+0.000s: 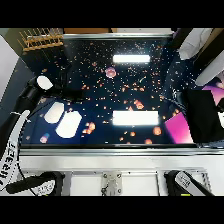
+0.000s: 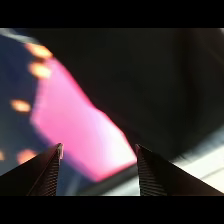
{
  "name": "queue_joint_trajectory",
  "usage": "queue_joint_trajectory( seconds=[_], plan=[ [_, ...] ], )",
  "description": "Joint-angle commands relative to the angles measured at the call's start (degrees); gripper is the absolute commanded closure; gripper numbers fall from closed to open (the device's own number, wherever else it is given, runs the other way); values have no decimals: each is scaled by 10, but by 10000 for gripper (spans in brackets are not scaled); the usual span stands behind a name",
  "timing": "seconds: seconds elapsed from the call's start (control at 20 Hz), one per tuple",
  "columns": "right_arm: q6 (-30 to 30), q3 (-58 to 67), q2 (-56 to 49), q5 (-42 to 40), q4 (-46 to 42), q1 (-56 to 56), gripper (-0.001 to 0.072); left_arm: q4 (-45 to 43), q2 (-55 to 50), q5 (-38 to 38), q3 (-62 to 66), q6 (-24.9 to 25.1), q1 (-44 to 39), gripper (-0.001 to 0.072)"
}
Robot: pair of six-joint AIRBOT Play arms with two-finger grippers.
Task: Fold the clothes and pants, and hang the long-sleeved shirts on hangers.
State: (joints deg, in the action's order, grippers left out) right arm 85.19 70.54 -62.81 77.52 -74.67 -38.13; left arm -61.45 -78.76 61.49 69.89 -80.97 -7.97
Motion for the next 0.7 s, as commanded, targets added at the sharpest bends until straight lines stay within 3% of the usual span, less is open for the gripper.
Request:
queue_joint_trajectory(
  seconds=[0.0,0.3,0.35,0.45,0.65],
  plan=[
    [-84,-5,60,-57,190,65,220,0,0,-2,0,0,0,698],
    [-104,-5,70,-47,207,222,224,0,0,-2,0,0,0,698],
    [-104,-5,70,-47,207,238,296,0,0,-2,0,0,0,698],
    [-104,-5,70,-46,207,264,701,0,0,-2,0,0,0,699],
    [-102,-5,70,-40,210,275,693,0,0,-2,0,0,0,698]
  ],
)
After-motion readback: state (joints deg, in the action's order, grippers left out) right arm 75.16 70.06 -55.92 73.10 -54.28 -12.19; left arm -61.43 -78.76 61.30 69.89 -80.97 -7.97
